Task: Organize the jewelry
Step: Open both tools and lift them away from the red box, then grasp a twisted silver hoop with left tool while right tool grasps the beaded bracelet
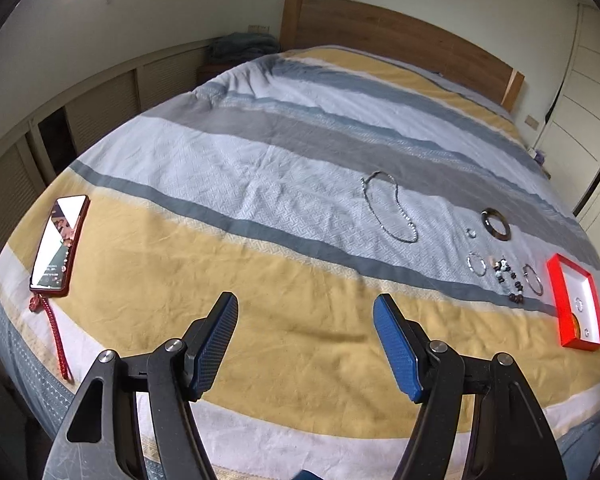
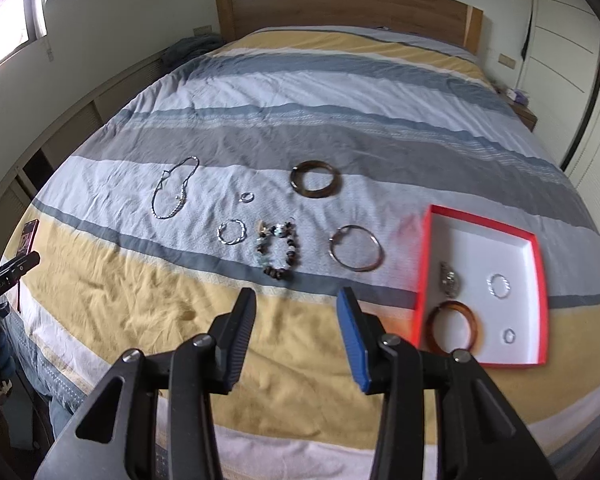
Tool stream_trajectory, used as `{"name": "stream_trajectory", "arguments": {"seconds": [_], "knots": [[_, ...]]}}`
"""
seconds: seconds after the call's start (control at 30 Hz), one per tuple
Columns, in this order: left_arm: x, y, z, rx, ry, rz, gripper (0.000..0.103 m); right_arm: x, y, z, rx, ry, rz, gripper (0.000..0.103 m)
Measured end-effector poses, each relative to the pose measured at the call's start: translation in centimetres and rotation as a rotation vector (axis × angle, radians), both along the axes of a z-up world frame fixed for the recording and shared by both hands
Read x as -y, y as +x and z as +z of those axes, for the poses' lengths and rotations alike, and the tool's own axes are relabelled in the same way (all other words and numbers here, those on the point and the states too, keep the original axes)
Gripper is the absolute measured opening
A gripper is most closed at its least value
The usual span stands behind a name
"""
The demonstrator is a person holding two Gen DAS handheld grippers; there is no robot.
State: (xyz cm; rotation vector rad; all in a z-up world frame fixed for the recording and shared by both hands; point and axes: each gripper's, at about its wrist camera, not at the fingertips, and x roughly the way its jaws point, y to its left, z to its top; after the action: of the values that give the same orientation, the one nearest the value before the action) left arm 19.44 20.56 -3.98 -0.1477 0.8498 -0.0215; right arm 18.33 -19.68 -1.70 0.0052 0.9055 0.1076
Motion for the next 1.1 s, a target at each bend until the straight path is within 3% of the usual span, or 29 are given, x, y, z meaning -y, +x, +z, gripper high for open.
{"name": "stream_trajectory", "arguments": {"seconds": [0.53, 1.1], "knots": [[10.4, 6.2, -5.0, -0.125, 0.015, -0.147, 0.066, 2.9, 4.0, -6.3, -0.069, 0.09, 0.047, 0.047], [15.5, 9.4, -7.5, -0.173, 0.056, -0.208, 0.06, 4.6, 8.2, -8.4, -0.084, 0.135, 0.067, 0.047]]}}
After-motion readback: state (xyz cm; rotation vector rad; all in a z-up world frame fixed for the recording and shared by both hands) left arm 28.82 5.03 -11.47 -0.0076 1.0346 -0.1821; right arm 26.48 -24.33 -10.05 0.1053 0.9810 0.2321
